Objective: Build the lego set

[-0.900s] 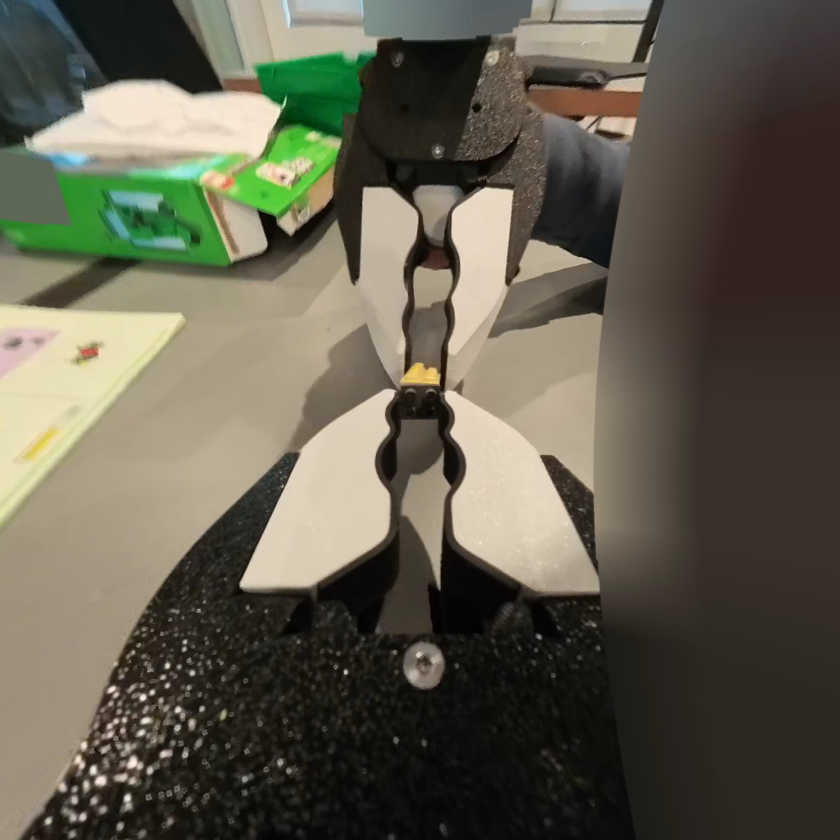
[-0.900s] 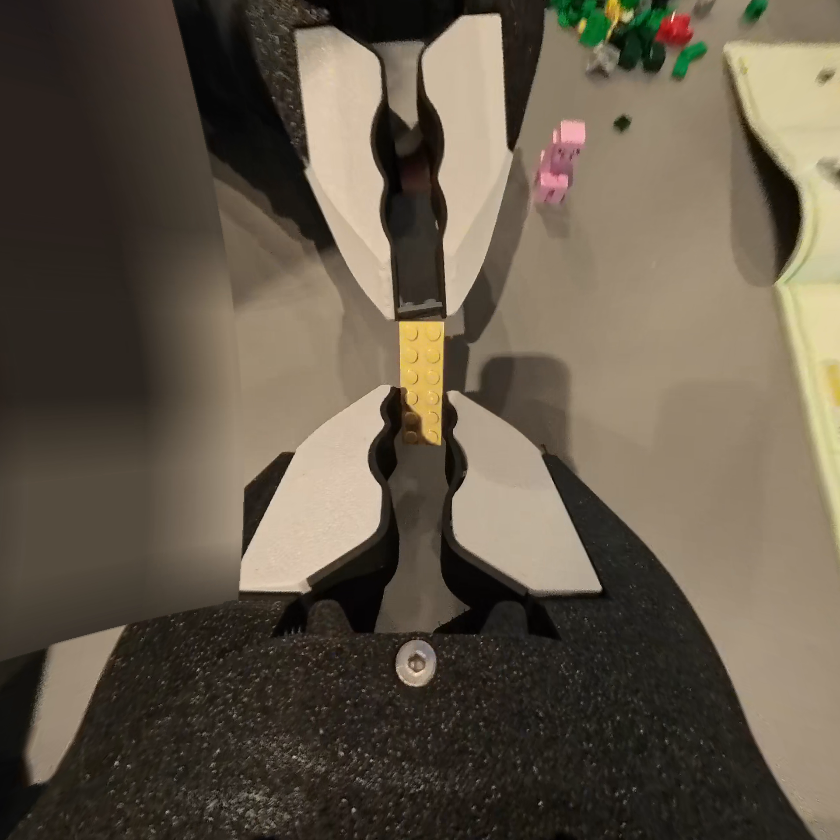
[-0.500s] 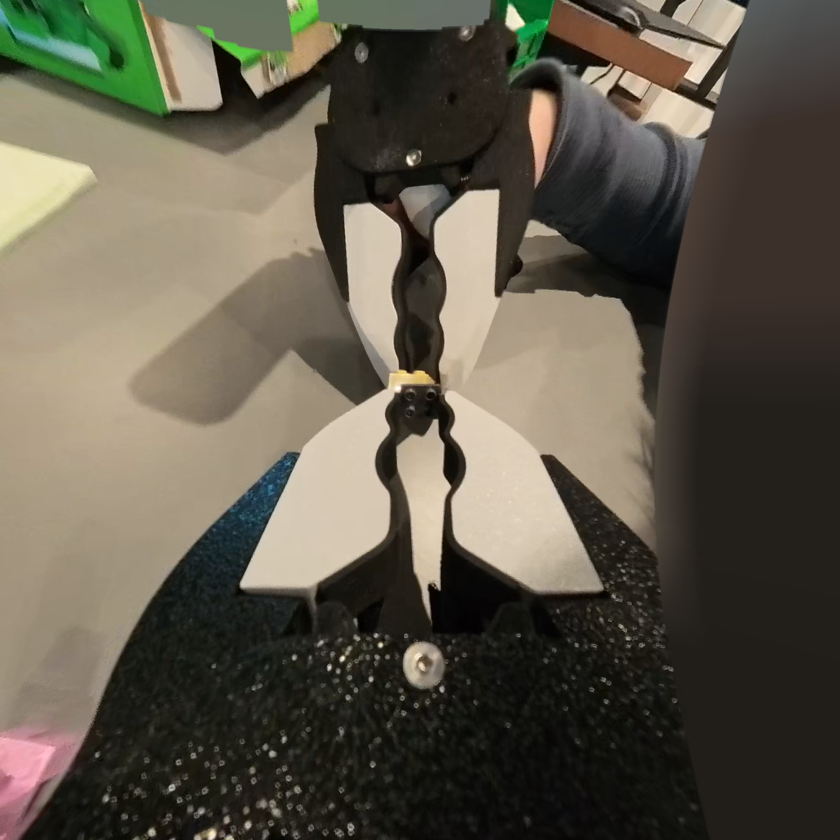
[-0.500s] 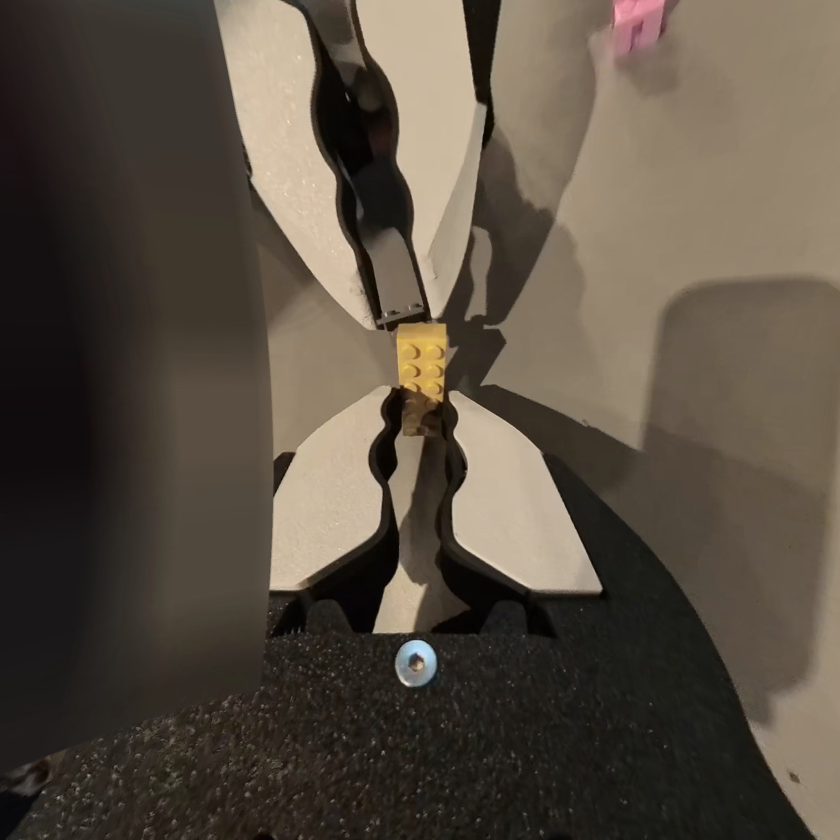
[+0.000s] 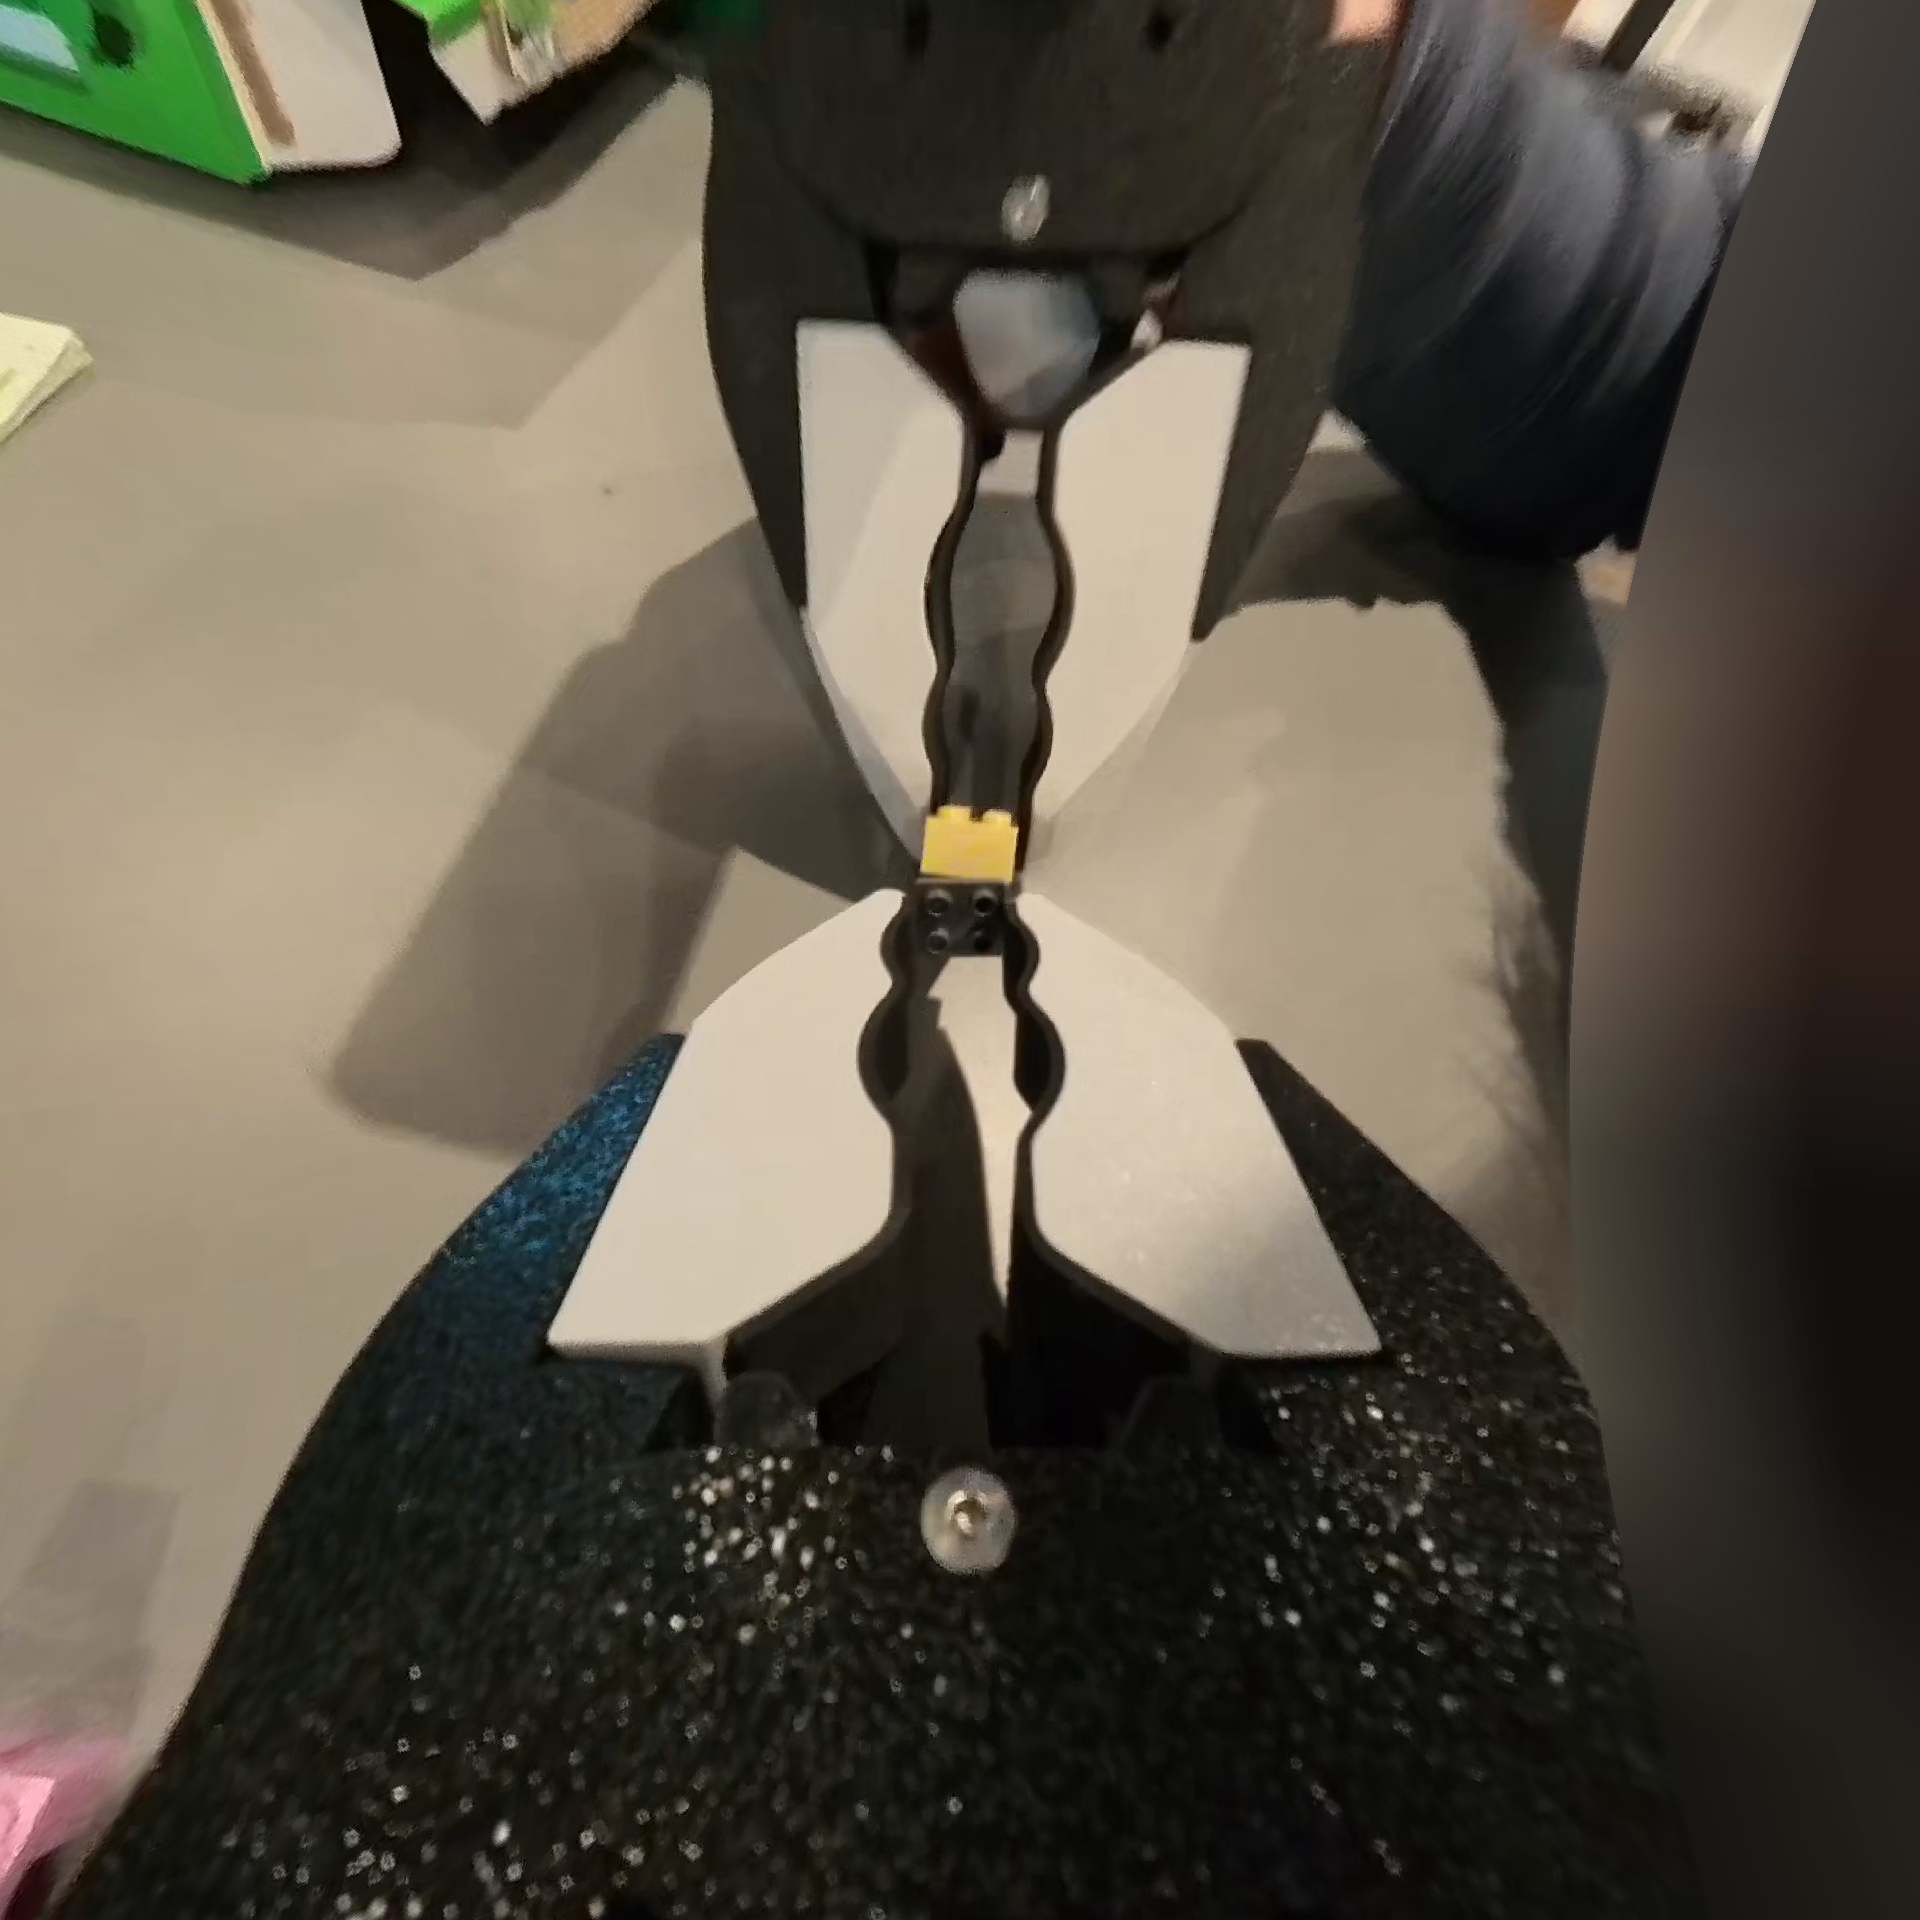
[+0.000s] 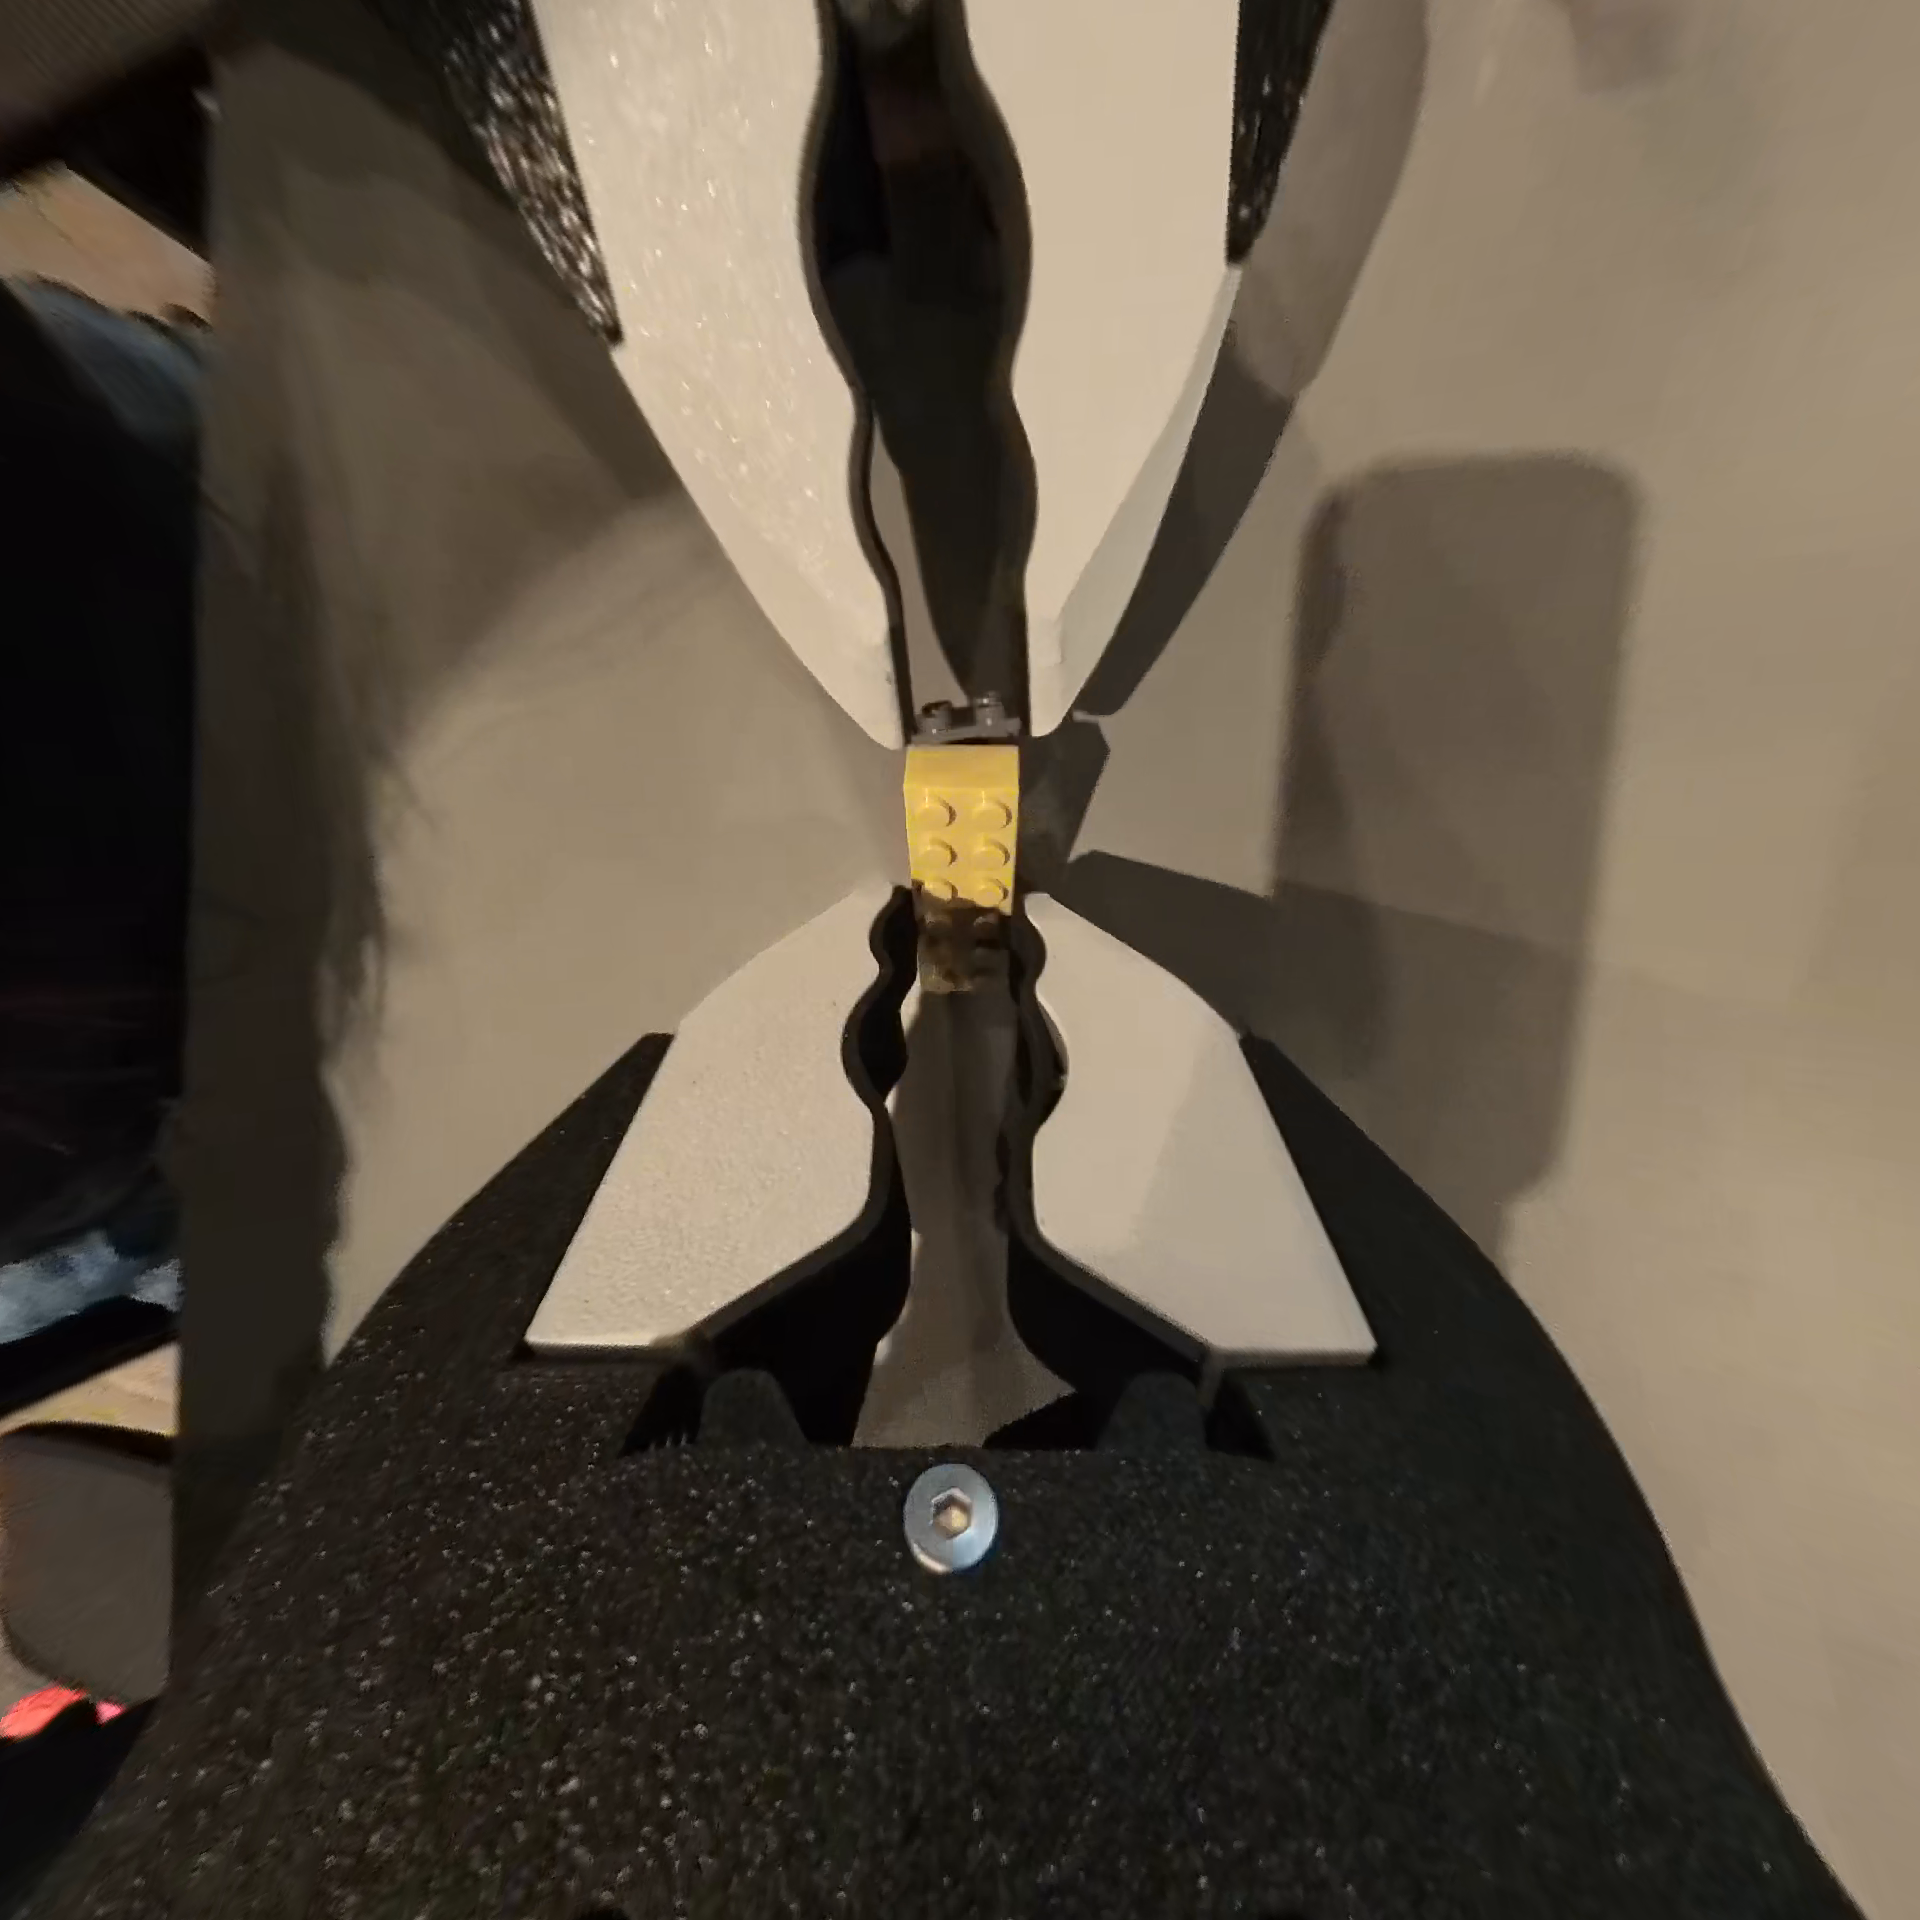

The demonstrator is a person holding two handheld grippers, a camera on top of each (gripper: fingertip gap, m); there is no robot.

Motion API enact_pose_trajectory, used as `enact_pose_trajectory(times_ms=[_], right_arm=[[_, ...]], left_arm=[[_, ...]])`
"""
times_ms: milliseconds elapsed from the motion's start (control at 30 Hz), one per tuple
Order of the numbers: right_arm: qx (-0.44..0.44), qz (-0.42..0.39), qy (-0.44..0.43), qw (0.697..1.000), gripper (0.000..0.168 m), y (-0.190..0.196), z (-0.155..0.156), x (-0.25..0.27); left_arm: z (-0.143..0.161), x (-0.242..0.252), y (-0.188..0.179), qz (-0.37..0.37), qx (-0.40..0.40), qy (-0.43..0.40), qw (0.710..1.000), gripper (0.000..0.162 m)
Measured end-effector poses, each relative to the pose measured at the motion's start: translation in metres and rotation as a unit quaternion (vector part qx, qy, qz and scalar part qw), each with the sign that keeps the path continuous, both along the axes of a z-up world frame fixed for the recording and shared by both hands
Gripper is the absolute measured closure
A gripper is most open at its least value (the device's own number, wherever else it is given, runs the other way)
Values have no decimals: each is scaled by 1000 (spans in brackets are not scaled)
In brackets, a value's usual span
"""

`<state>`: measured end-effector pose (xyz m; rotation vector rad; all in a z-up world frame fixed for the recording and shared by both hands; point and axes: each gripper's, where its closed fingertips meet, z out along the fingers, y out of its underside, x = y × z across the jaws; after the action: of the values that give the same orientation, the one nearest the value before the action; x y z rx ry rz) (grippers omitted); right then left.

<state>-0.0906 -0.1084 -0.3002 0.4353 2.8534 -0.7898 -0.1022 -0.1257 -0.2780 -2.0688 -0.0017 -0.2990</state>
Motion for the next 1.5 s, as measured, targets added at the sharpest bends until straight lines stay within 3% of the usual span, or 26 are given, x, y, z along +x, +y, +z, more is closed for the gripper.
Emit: enact_pose_trajectory(times_ms=[233, 533, 667, 800, 1100, 1500], right_arm=[[41, 0, 23, 999, 152, 6, -3, -1], [134, 18, 71, 988, 152, 14, -6, 0], [123, 22, 68, 990, 152, 9, -4, 3], [114, 25, 68, 991, 152, 7, -5, 2], [127, 46, 100, 986, 152, 1, -8, -7], [206, 140, 101, 963, 152, 0, -12, -7]], left_arm=[[-17, -1, -4, -4, -55, 36, 998, 147], [-21, 3, -7, -27, -69, 46, 996, 147], [-23, 4, -10, -32, -79, 17, 996, 146], [-29, 1, -14, -27, -98, 43, 994, 144], [-29, -3, -21, -15, -100, 67, 993, 131], [-9, -14, -36, 34, -62, 108, 992, 130]])
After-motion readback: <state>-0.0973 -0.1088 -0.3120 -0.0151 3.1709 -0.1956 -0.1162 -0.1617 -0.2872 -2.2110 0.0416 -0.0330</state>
